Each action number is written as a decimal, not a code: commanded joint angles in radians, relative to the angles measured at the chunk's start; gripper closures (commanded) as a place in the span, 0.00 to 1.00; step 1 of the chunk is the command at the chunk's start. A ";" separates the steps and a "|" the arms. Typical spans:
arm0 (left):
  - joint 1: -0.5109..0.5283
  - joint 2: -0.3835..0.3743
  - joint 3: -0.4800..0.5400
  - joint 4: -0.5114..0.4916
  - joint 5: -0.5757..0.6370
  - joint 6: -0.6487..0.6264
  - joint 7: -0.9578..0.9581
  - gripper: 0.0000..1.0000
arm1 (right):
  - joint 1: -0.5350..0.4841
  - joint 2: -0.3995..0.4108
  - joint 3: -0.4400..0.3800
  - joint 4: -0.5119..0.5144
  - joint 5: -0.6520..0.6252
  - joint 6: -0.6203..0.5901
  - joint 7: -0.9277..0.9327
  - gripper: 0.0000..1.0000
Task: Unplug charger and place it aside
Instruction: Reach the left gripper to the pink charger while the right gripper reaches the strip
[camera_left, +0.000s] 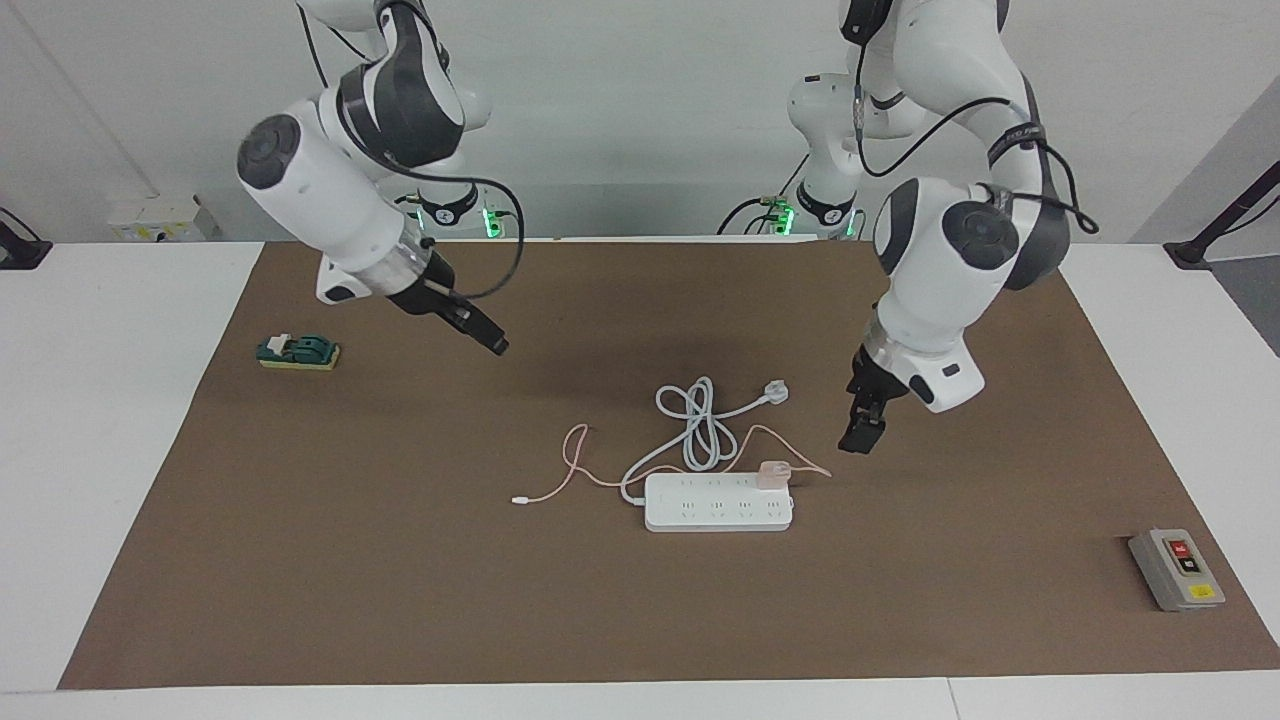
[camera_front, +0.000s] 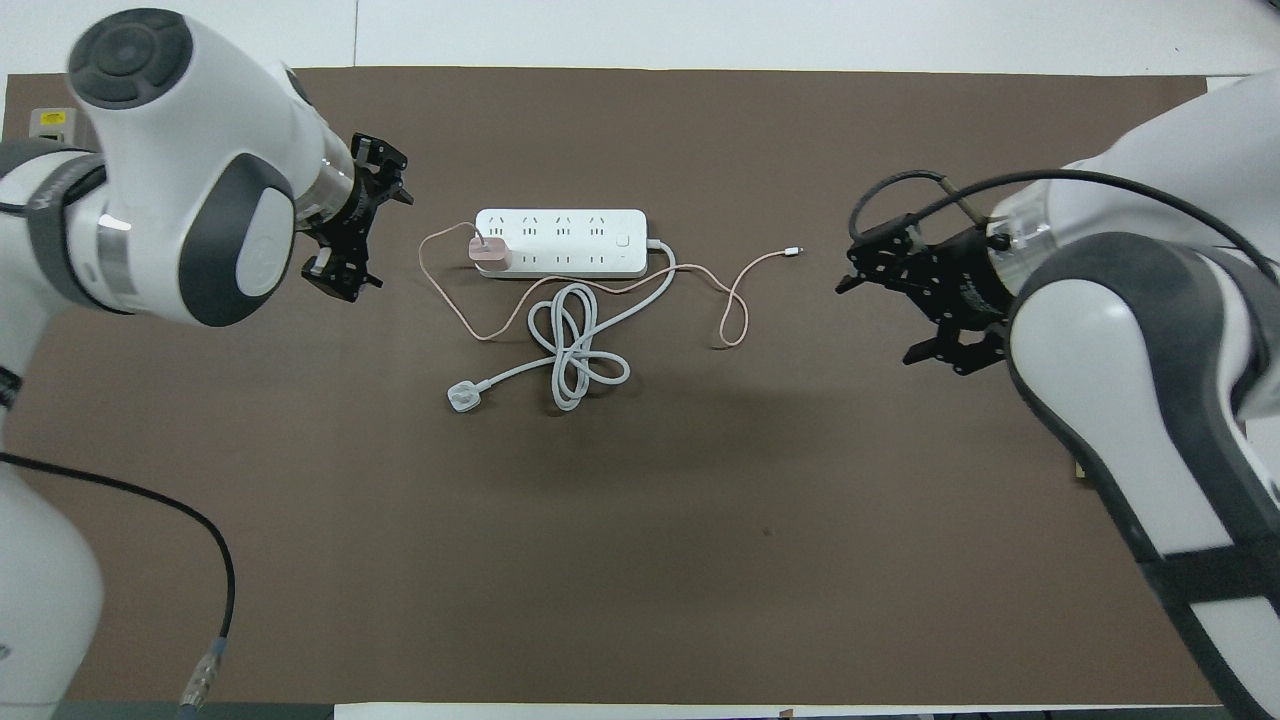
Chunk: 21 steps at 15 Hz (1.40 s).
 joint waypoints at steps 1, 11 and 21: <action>-0.044 0.145 0.021 0.171 0.006 -0.016 -0.138 0.00 | 0.012 0.092 0.000 0.019 0.160 0.077 0.153 0.00; -0.095 0.112 0.021 -0.051 0.049 0.197 -0.174 0.00 | 0.122 0.627 -0.001 0.465 0.457 0.192 0.428 0.00; -0.095 0.105 0.019 -0.065 0.049 0.193 -0.174 1.00 | 0.211 0.831 -0.012 0.709 0.450 0.256 0.454 0.00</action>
